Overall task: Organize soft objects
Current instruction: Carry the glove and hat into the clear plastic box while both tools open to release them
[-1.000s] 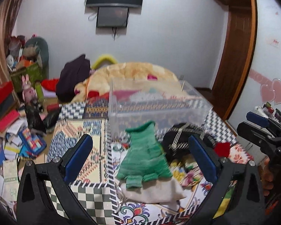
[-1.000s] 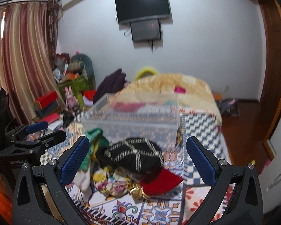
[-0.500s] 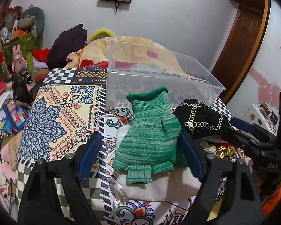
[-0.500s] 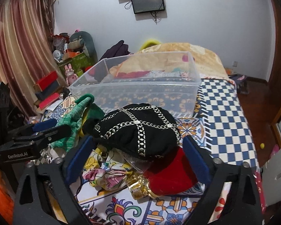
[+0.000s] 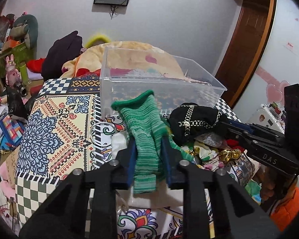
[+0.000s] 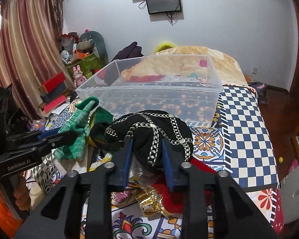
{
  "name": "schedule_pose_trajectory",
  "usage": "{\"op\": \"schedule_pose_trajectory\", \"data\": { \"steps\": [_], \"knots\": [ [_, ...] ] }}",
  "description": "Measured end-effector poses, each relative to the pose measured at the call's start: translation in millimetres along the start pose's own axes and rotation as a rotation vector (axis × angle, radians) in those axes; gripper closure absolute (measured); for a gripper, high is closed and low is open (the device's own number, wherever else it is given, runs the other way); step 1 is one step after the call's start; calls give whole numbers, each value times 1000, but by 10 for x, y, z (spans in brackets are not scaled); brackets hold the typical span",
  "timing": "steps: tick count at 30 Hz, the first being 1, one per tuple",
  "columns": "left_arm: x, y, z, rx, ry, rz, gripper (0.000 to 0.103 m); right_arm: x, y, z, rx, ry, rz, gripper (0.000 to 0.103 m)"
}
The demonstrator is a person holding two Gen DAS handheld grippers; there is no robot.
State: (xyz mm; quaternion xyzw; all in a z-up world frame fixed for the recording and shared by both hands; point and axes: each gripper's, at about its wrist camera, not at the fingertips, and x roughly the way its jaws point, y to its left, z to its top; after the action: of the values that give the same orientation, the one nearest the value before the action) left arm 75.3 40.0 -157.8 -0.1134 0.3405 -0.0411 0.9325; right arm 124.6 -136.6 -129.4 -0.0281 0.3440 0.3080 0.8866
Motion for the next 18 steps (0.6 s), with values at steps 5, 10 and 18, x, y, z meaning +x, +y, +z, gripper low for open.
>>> {"op": "schedule_pose_trajectory", "data": {
  "steps": [5,10,18],
  "knots": [
    [-144,-26,52,12,-39,-9,84,-85,-33,35,13,-28,5,85],
    [-300,-54,155,30,-91,-15,84,-267,-52,116,14,-90,-1,86],
    [-433,-74,417,43,-163,-10,84,-552,-63,310,17,-204,-14,86]
  ]
}}
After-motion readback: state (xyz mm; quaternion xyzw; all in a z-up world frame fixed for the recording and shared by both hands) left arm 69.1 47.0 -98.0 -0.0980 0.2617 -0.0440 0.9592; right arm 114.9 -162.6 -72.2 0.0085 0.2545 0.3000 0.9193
